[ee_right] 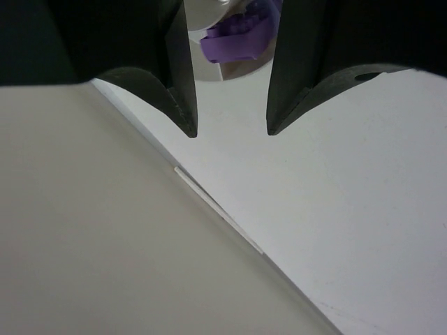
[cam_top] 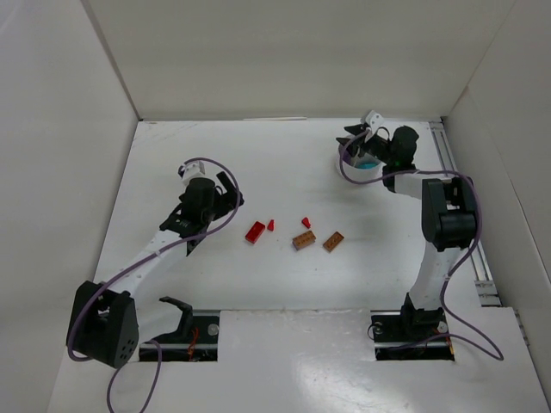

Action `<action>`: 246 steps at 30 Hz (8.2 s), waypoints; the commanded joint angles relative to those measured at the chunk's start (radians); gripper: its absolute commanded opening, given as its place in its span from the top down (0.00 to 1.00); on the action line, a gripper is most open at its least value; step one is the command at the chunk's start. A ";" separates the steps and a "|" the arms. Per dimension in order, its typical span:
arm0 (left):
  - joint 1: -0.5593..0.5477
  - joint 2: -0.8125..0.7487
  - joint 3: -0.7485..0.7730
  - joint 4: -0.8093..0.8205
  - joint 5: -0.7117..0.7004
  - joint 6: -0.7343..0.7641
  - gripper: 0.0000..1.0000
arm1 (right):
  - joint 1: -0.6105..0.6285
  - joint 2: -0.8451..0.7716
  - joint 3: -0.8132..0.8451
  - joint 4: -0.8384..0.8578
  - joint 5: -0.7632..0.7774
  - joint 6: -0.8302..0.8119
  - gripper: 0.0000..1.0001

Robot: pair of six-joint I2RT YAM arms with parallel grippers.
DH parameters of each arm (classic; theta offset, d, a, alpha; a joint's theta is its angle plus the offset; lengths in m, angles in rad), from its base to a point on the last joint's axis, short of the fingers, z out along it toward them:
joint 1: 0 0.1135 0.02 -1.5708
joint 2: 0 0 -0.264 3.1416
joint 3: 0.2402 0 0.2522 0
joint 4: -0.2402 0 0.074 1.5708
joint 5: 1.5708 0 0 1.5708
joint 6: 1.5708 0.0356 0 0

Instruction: Sort the legos into containers by color

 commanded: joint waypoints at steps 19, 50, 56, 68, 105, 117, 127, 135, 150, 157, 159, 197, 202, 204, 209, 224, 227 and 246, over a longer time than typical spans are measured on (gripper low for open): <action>-0.089 0.025 0.004 0.006 0.124 0.086 0.00 | 0.058 -0.419 -0.179 -0.305 0.237 -0.196 0.00; -0.321 0.374 0.156 -0.099 0.051 0.288 0.87 | 0.049 -1.036 -0.417 -1.036 0.537 -0.194 0.00; -0.330 0.260 0.193 -0.076 -0.007 0.267 0.91 | 0.049 -1.068 -0.417 -1.077 0.544 -0.213 0.00; -0.330 0.465 0.589 0.302 0.059 0.380 0.88 | -0.026 -1.102 -0.394 -1.113 0.718 -0.072 0.00; -0.620 0.300 0.220 1.155 -0.110 0.064 0.74 | 0.323 -1.083 -0.417 -0.481 0.447 0.254 0.39; -0.629 0.254 0.202 1.121 -0.088 0.084 0.70 | 0.342 -1.059 -0.403 -0.481 0.434 0.236 0.75; -0.620 0.084 0.102 0.962 -0.228 0.121 0.32 | 0.331 -1.048 -0.264 -0.886 0.556 -0.084 0.99; -0.566 -0.113 0.070 0.505 -0.393 0.132 0.01 | 0.297 -0.680 0.205 -1.491 0.996 -0.391 0.96; -0.373 -0.492 -0.157 0.098 -0.515 -0.034 0.01 | 0.331 0.197 1.258 -1.938 1.546 -0.865 0.99; -0.355 -0.417 -0.145 0.066 -0.524 -0.052 0.01 | 0.376 0.334 1.264 -1.825 1.670 -1.080 0.99; -0.345 -0.386 -0.145 0.085 -0.489 -0.052 0.01 | 0.385 0.357 1.273 -1.814 1.679 -1.106 0.98; -0.215 -0.349 -0.183 0.167 -0.355 -0.051 0.01 | 0.385 0.438 1.117 -1.768 1.672 -1.174 0.82; -0.215 -0.349 -0.183 0.167 -0.355 -0.051 0.01 | 0.385 0.429 1.117 -1.768 1.690 -1.174 0.68; -0.215 -0.349 -0.183 0.167 -0.355 -0.051 0.01 | 0.385 0.420 1.108 -1.759 1.704 -1.174 0.64; -0.215 -0.349 -0.183 0.167 -0.344 -0.051 0.01 | 0.385 0.397 1.108 -1.740 1.704 -1.165 0.50; -0.215 -0.302 -0.096 0.113 -0.188 0.056 0.01 | 0.394 0.159 1.137 -1.585 1.549 -0.943 0.21; -0.215 -0.236 -0.042 0.086 -0.071 0.113 0.01 | 0.341 -0.011 0.995 -1.521 1.355 -0.759 0.07; -0.287 0.440 0.185 0.138 0.144 0.435 0.40 | 0.195 -1.065 -0.211 -1.200 0.777 -0.215 0.00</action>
